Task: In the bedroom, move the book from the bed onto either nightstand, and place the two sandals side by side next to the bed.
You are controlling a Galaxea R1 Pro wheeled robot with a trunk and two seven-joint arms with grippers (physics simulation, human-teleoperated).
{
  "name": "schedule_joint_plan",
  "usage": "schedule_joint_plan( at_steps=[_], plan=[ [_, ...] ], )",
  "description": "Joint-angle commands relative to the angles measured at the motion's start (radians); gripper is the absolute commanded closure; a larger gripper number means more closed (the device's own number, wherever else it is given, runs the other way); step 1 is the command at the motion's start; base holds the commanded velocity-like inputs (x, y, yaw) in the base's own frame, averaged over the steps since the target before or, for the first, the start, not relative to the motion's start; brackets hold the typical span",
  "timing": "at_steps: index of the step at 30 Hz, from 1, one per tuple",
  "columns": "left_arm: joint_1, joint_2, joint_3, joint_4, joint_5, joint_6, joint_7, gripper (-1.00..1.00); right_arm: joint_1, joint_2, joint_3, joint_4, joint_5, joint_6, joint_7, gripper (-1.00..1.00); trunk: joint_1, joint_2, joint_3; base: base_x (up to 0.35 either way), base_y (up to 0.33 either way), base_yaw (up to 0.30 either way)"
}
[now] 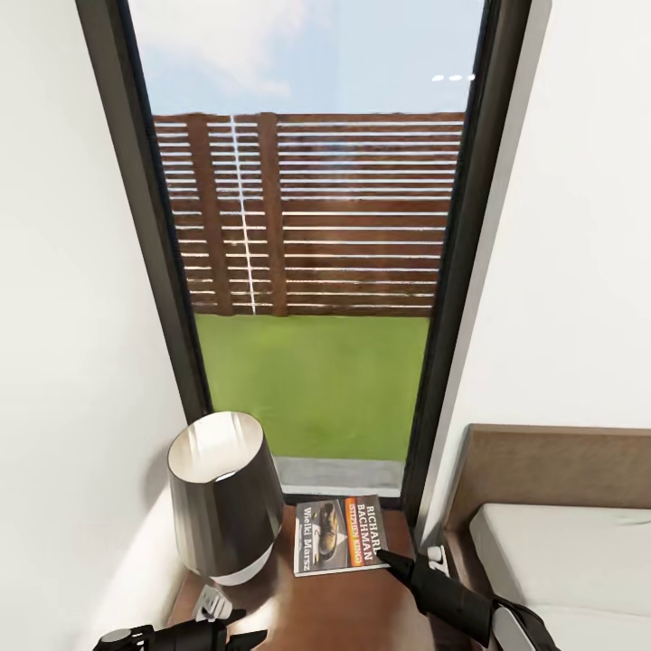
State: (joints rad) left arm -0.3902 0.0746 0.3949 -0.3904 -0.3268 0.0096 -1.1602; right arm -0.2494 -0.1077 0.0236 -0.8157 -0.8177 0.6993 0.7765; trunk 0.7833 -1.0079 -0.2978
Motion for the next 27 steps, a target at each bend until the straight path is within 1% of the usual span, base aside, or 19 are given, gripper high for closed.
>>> schedule_joint_plan(
  at_steps=[1,13,14,18,21,22,23,25,27],
  plan=[
    [-0.001,-0.001,0.008,-0.001,-0.009,0.001,-0.006,-1.0,-0.001,-0.001,0.002,0.0,-0.009,0.006,-0.002,1.0,0.004,-0.008,-0.004,0.0,0.0,0.0],
    [-0.001,-0.002,0.007,0.0,-0.009,0.002,-0.005,-1.0,-0.001,-0.001,0.002,0.0,-0.009,0.006,-0.002,1.0,0.05,-0.092,-0.042,0.0,0.0,0.0],
    [-0.001,-0.01,0.007,0.001,-0.009,0.002,-0.005,-1.0,-0.001,-0.001,0.002,0.0,-0.009,0.006,-0.002,1.0,0.054,-0.099,-0.045,0.0,0.0,0.0],
    [-0.001,-0.026,0.004,-0.003,-0.009,0.006,-0.016,-1.0,-0.001,-0.001,0.002,0.0,-0.009,0.006,-0.002,1.0,0.069,-0.127,-0.058,0.0,0.0,0.0],
    [-0.001,-0.029,0.003,-0.006,-0.009,0.011,-0.037,-1.0,-0.001,0.0,0.003,0.0,-0.009,0.006,-0.002,1.0,0.081,-0.148,-0.067,0.0,0.0,0.0],
    [-0.002,-0.032,0.002,-0.008,-0.009,0.022,-0.068,-1.0,-0.001,0.0,0.003,0.001,-0.009,0.006,-0.003,1.0,0.081,-0.148,-0.067,0.0,0.0,0.0],
    [-0.003,-0.034,0.002,-0.009,-0.009,0.028,-0.082,-1.0,-0.001,0.0,0.003,0.001,-0.008,0.006,-0.003,1.0,0.081,-0.148,-0.067,0.0,0.0,0.0],
    [-0.006,-0.04,0.002,-0.012,-0.009,0.061,-0.136,-1.0,-0.001,0.0,0.004,0.003,-0.008,0.005,-0.004,1.0,0.081,-0.148,-0.067,0.0,0.0,0.0],
    [-0.009,-0.041,0.002,-0.02,-0.009,0.085,-0.173,-1.0,-0.001,0.0,0.004,0.004,-0.008,0.005,-0.004,1.0,0.081,-0.148,-0.067,0.0,0.0,0.0]
  ],
)
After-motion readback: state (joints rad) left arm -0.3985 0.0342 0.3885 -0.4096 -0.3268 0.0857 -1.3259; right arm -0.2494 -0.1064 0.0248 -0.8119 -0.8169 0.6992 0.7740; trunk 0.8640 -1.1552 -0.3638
